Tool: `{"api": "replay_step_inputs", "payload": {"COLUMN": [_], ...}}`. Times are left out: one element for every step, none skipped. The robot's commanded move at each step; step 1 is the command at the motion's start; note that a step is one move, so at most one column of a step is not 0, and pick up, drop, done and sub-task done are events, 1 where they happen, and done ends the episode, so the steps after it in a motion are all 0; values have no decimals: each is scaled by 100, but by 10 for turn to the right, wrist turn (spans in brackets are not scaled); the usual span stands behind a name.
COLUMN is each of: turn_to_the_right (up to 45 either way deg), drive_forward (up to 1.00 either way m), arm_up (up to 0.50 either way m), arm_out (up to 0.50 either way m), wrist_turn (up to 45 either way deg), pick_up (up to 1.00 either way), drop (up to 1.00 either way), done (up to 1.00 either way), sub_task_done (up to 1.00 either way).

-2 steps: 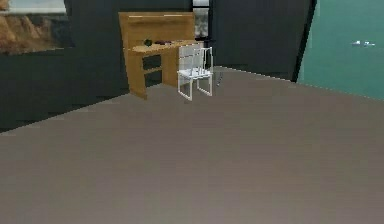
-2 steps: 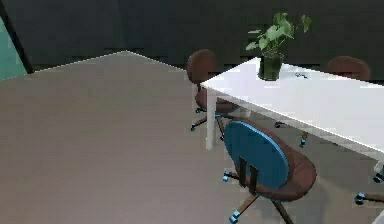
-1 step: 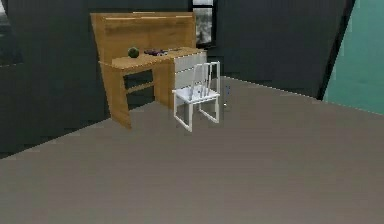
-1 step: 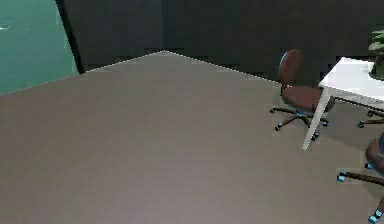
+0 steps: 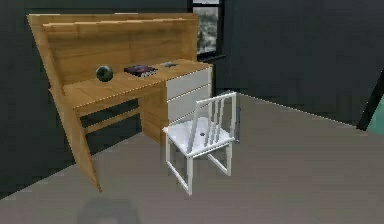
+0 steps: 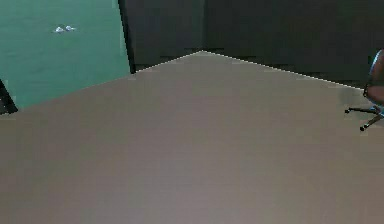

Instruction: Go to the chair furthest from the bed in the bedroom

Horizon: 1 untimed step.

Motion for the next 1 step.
{"api": "replay_step_inputs", "payload": {"turn_to_the_right": [0], "drive_forward": [45], "arm_up": [0], "arm_out": [0], "wrist_turn": [0], "pick_up": [0], "drop": [0], "done": [0], "sub_task_done": [0]}}
